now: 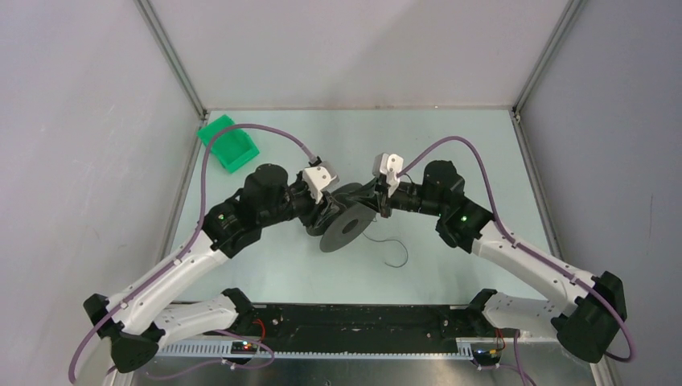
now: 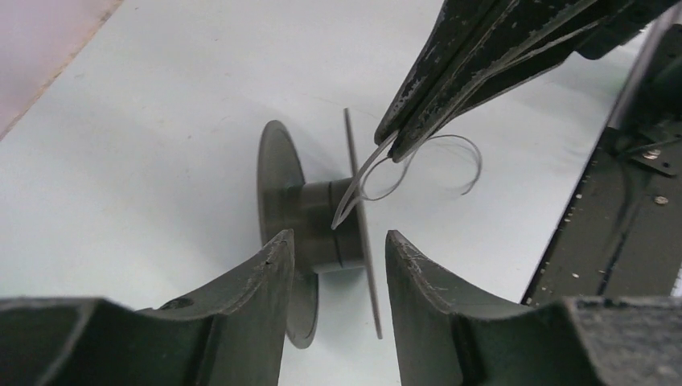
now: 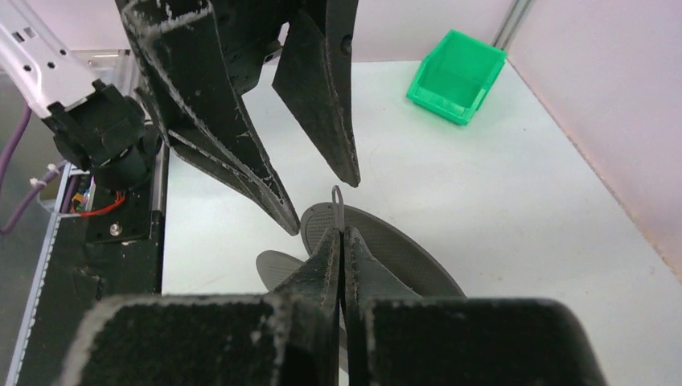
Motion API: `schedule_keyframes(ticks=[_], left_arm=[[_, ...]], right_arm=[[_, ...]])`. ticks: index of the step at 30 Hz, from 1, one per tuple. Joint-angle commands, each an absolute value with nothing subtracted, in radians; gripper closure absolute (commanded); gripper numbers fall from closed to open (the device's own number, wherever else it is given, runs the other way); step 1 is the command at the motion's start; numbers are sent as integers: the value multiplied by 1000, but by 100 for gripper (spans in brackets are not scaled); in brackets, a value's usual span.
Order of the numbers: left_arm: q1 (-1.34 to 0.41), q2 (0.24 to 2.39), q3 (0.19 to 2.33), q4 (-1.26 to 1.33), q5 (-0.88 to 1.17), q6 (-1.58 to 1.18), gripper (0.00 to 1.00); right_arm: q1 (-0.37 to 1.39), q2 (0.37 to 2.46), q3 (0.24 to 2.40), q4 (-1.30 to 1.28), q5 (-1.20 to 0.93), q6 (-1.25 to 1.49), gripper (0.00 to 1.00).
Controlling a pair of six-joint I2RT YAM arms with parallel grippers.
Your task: Wrap the cables
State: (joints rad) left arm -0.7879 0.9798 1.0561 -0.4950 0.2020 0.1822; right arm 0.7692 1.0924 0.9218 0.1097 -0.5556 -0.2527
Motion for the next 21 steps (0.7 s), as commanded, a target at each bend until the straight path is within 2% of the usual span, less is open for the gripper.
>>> schedule_keyframes(ticks=[1,4,9,15,21], left_arm=[[-790,974,1030,-435,72,195,49],[-791,952,984,-382,13,204,49],[-792,889,874,-204,-150,172,41],[-773,796,711,10,-105,127,31],[-710,816,672,112,-10,27,20]], right_arm=[[754,1112,917,283,-533,-119,100],[736,1130,886,372,-493,-48,100],[729,1183,853,480,-445,56,100],[708,1250,811,588,-483,101,100],[685,1314,805,667,-528,160,100]])
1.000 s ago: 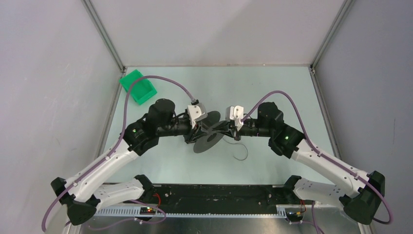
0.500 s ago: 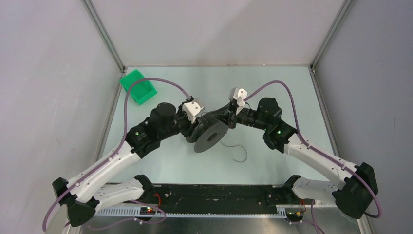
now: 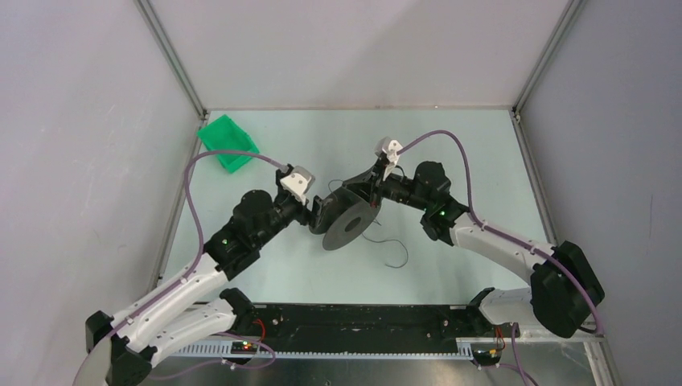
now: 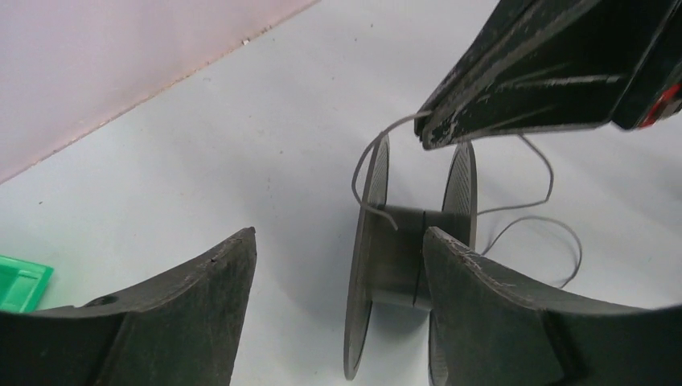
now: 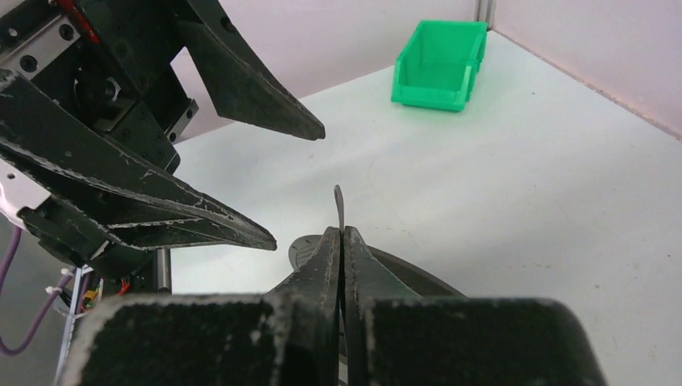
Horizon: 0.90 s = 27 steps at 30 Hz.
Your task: Wrap the cables
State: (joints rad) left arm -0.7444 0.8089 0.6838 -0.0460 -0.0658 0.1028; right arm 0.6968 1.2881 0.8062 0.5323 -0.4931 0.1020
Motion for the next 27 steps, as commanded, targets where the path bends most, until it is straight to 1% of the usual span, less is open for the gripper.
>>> schedule_keyframes(ticks=[1,11,20,27], left_arm=[[-706,822,669,127,-8,27,20],[-694,968,674,194,-17,50,20],[-694,1004,647,201,-41,78,24],[-694,1054,655,200,-28,100,28]], right_arm=[[685,1326,801,684,-531,170,100],[673,1374,742,781,-546,210,100],[649,1374,699,835,-560,239,100],[638,1389,698,856,-582,261,100]])
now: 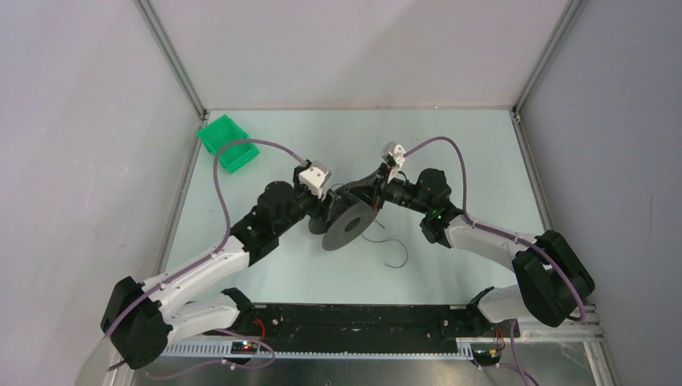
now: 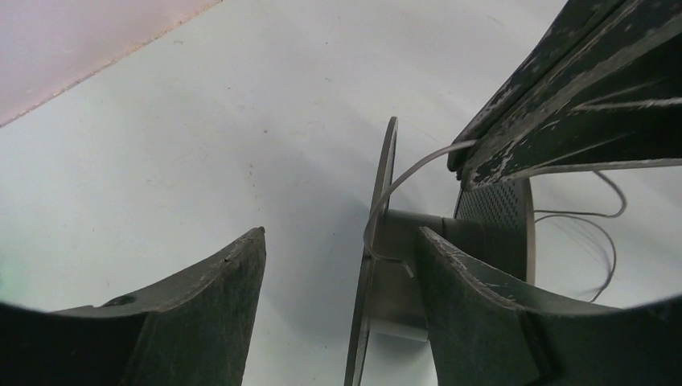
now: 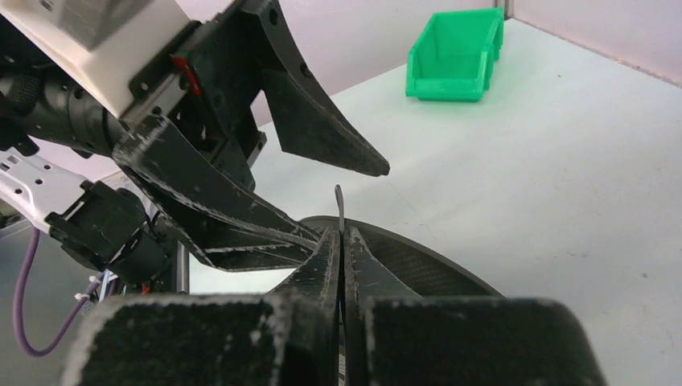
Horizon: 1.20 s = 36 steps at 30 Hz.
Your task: Wrap the cables
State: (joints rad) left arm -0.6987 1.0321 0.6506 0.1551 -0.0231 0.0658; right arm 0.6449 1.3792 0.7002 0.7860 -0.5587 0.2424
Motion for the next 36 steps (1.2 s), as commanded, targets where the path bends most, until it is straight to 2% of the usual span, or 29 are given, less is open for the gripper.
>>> schedule_keyframes(ticks=[1,16,25,36], left_arm=[[-694,1060,657,200,-24,104,29],[-694,1104,649,223,-63,118,37],[-694,1111,638,228,-73,141,53],[-695,1132,629,228,-62,161,58]], right_arm=[[637,1391,698,858,-582,265,100],[625,1417,667,882,-590,300,100],[605,1432,653,880,-595,319,100],[596,1445,649,884,-605,330,100]])
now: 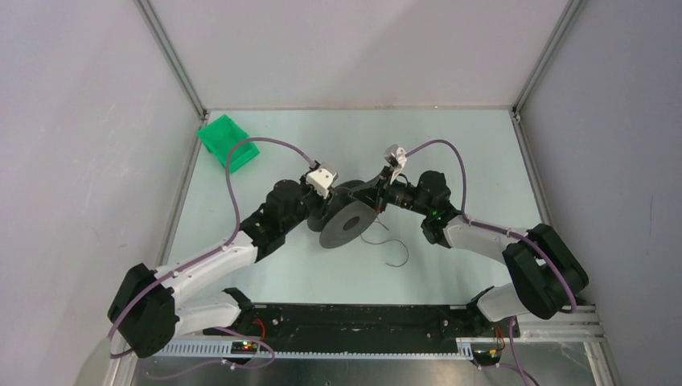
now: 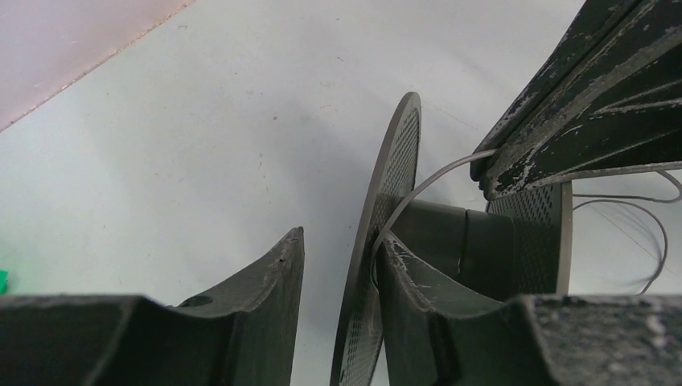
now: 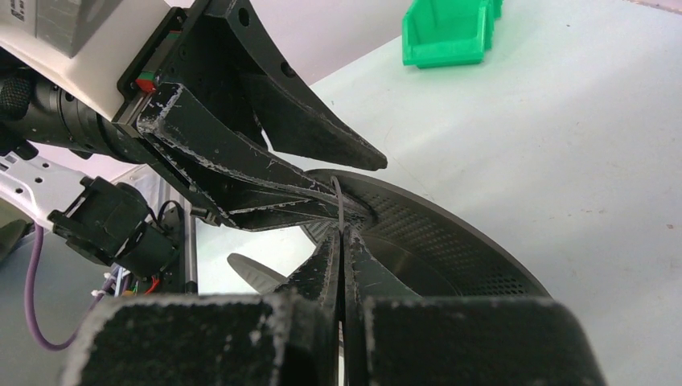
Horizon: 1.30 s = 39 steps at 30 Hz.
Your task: Wrap the cables
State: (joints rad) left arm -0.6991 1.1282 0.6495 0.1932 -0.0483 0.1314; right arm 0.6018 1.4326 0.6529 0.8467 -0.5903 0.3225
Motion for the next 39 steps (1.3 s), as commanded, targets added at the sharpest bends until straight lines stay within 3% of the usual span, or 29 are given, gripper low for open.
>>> schedule_keyframes(ticks=[1,9,11,16,19,23,27,32,39], left_arm=[[-695,1131,628,228,-60,161,58],[-694,1123,620,215,-38,181,61],[-694,1120,624,206,-32,184,67],[-695,1129,645,191,16,201,94],[-694,1140,659,178,35,197,100],[-694,1123,679,138,18,184,100],[-662,1115,735,11,-52,143,100],[-614,1082,822,-173,-60,40,100],[-592,906,799,-207,-69,-74,100]], right_arm=[[595,1446,649,884,-607,331,100],[576,1449,647,856,-643,310,100],[570,1446,646,842,-653,300,100],[562,1440,646,822,-668,281,100],[560,1437,646,820,-682,285,97],[560,1399,646,774,-681,285,74],[558,1318,646,692,-658,268,57],[558,1186,612,595,-611,240,50],[612,1068,516,573,-463,189,47]])
